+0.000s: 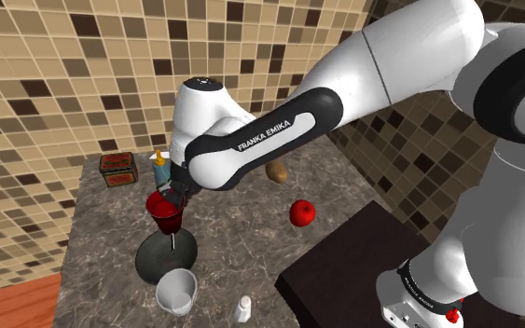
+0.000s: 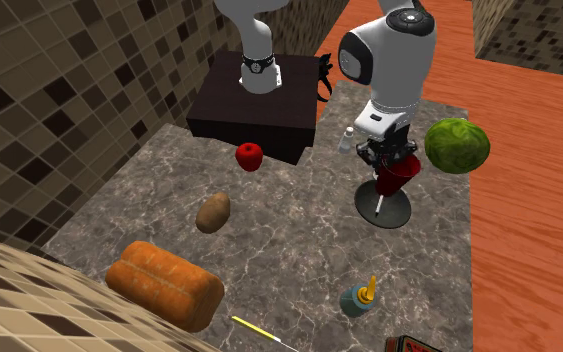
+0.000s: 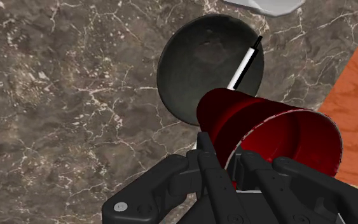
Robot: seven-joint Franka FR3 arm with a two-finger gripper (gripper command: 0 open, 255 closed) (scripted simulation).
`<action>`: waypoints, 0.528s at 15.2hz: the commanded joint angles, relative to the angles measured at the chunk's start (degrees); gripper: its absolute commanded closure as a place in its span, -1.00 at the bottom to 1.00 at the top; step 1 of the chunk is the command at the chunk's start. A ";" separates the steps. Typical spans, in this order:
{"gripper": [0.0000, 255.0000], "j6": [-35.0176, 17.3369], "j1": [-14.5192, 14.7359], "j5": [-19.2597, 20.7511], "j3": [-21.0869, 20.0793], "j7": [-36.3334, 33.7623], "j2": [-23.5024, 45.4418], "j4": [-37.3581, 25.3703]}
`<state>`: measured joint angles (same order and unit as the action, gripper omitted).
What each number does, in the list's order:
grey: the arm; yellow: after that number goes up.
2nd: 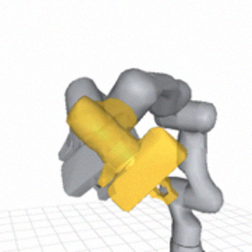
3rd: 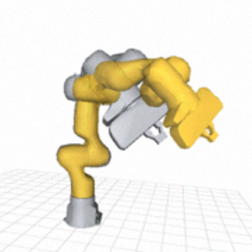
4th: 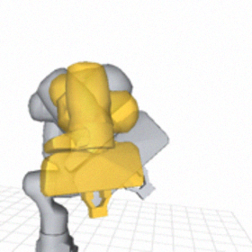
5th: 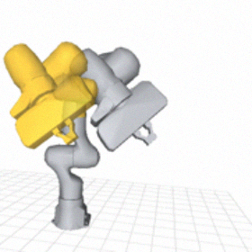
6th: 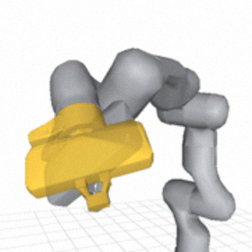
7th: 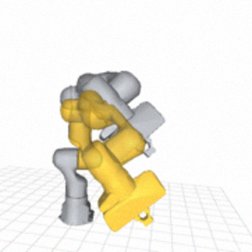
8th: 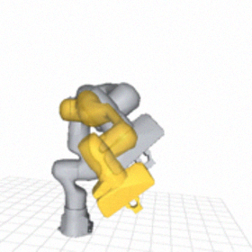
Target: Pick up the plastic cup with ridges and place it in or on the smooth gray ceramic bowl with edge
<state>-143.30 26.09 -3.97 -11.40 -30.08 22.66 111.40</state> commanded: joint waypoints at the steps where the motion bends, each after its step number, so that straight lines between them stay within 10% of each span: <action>1: 1.00 0.42 2.06 0.81 -0.21 -2.99 -0.05 -0.67; 8: 1.00 -2.93 3.41 1.70 0.02 -4.40 3.20 -0.66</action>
<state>-145.67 29.35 -2.41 -11.45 -34.34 25.30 110.80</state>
